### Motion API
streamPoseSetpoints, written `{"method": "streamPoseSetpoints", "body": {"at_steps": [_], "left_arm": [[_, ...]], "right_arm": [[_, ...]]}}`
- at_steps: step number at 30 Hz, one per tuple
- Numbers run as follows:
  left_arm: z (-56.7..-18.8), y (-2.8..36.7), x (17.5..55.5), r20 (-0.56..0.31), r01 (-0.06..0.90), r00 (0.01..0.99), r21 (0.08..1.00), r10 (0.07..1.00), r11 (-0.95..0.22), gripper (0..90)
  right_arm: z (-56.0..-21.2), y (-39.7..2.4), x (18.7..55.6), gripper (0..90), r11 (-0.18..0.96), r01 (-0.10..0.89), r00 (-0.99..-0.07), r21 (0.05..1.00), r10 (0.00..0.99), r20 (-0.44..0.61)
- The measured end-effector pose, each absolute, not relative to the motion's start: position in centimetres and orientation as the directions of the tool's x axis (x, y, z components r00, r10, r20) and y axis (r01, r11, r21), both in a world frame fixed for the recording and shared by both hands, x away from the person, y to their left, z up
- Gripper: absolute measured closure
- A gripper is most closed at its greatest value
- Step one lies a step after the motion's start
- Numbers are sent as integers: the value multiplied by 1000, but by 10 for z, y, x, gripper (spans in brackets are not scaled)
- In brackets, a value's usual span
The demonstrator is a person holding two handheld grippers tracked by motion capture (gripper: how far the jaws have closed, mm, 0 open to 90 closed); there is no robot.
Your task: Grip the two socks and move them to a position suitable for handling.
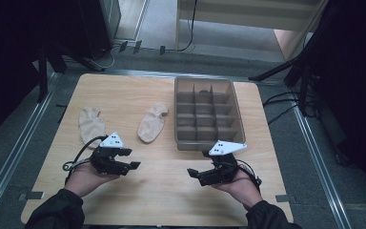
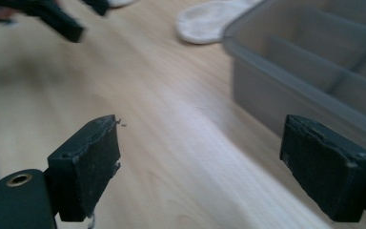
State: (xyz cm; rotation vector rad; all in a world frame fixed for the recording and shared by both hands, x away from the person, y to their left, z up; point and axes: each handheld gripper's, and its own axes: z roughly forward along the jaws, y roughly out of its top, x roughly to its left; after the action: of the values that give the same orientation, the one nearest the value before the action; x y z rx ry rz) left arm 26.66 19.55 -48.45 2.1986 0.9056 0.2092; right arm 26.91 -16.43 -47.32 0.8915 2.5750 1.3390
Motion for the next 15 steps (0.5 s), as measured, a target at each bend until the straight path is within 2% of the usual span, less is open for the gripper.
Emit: {"method": "streamPoseSetpoints", "body": {"at_steps": [2, 4, 11, 15], "left_arm": [[-484, 197, 268, -121, 543, 740, 687, 661, -482, 367], [-486, 198, 269, -121, 547, 737, 685, 665, -481, 356], [-485, 200, 270, -127, 556, 731, 680, 670, -478, 341], [-485, 201, 270, -142, 571, 726, 669, 673, -476, 367]], "right_arm": [[-473, -164, 267, 186, 476, 434, -833, 765, 535, 140], [-474, -162, 265, 173, 499, 426, -831, 754, 545, 108], [-474, -159, 264, 188, 516, 421, -827, 746, 557, 81], [-474, -158, 264, 170, 511, 432, -821, 743, 565, 88]]}}
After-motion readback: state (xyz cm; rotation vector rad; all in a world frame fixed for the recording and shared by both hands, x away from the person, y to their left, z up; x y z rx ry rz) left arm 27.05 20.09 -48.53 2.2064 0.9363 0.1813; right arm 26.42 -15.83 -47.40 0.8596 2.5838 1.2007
